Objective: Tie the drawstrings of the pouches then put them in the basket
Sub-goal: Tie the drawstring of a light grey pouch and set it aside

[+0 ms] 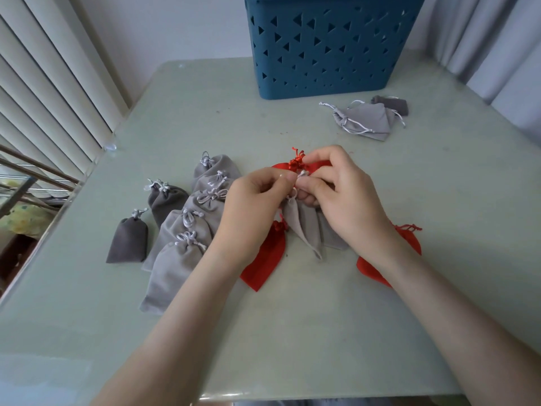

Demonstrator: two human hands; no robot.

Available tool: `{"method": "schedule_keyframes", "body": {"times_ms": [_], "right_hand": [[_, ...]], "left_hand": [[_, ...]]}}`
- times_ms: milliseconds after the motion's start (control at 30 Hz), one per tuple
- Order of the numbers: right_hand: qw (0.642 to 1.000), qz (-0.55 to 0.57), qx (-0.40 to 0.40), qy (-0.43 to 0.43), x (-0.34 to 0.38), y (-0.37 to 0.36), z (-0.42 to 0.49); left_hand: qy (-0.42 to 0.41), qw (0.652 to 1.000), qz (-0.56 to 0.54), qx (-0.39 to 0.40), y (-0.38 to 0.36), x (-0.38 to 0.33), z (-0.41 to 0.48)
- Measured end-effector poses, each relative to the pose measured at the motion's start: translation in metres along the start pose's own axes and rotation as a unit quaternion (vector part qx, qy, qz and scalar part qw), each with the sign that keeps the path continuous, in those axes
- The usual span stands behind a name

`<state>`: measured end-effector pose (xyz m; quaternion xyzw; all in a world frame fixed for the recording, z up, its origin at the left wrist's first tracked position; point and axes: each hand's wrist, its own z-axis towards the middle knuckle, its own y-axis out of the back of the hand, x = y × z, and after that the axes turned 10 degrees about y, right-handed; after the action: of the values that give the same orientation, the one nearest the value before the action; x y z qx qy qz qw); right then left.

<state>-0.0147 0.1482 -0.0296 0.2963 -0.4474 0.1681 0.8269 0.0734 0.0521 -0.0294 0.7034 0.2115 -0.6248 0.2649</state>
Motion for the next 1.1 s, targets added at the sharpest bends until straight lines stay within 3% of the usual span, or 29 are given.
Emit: {"method": "schedule_keyframes", "body": {"times_ms": [133, 367, 633, 767, 900, 1000, 1100], "right_hand": [[0.985, 0.102, 0.106, -0.095, 0.000, 0.004, 0.000], [0.983, 0.123, 0.074, -0.117, 0.003, 0.001, -0.001], [0.993, -0.063, 0.045, -0.089, 0.003, -0.002, -0.002], [0.983, 0.075, 0.063, -0.154, 0.004, 0.001, -0.001], [0.980, 0.122, 0.060, -0.145, 0.003, 0.007, 0.002], [0.941, 0.271, 0.073, -0.190, 0.009, 0.012, 0.004], [0.897, 0.364, 0.115, -0.222, 0.013, 0.018, 0.005]], "left_hand": [[-0.007, 1.000, -0.025, -0.004, 0.000, 0.004, 0.001], [-0.036, 0.999, -0.003, -0.017, -0.001, 0.002, -0.002], [-0.052, 0.993, 0.082, -0.064, -0.007, 0.005, -0.001], [-0.112, 0.975, 0.158, -0.106, -0.008, 0.007, -0.003], [-0.133, 0.971, 0.164, -0.112, -0.007, 0.006, -0.003], [-0.098, 0.993, 0.041, -0.051, -0.002, 0.004, 0.001], [-0.063, 0.992, -0.105, 0.029, -0.004, -0.002, -0.001]]}}
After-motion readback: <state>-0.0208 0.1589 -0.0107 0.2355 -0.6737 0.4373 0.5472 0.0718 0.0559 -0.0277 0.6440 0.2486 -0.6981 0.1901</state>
